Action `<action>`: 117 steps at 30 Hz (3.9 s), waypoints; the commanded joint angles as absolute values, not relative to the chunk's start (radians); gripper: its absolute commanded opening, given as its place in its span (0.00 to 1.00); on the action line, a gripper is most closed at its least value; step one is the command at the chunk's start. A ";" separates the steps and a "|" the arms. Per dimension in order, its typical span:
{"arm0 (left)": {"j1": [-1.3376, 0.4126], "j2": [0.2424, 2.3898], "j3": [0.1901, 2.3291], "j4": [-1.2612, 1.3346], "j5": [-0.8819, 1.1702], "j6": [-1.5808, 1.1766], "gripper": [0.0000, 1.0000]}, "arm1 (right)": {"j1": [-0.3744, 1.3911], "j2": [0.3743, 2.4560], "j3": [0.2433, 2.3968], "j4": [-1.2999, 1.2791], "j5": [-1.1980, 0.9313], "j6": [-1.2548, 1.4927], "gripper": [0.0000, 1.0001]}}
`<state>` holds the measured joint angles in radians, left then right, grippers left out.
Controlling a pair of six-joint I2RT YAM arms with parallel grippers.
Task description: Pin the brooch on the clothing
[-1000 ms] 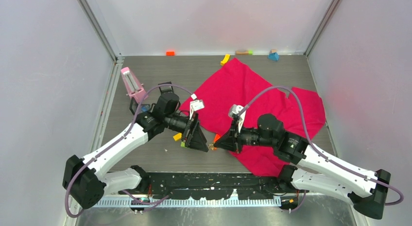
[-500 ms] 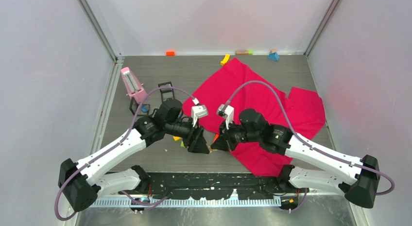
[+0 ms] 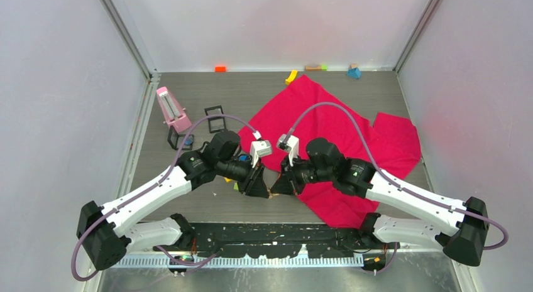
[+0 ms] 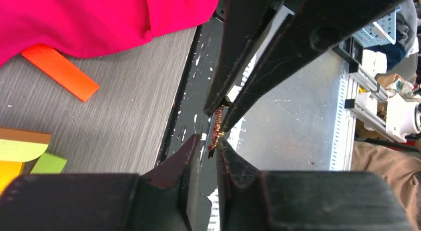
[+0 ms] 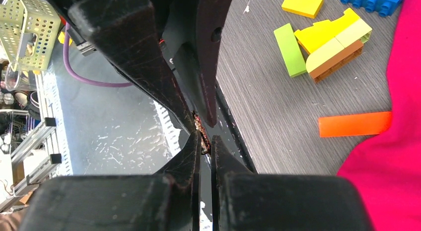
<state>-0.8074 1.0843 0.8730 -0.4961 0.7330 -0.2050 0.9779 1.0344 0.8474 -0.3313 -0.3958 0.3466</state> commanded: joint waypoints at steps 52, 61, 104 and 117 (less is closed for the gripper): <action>-0.746 0.988 0.914 0.010 1.077 -0.454 0.00 | 0.973 0.621 0.619 0.240 -0.296 0.596 0.26; -0.746 0.997 0.913 0.003 1.078 -0.446 0.00 | 0.973 0.693 0.670 0.113 -0.126 0.595 0.13; -0.250 1.178 0.922 -0.224 0.862 -0.616 0.00 | 0.727 1.179 0.863 -0.267 0.409 0.522 0.75; -0.246 1.185 0.940 -0.315 0.797 -0.542 0.00 | 0.699 1.754 1.090 -0.075 0.339 0.396 0.69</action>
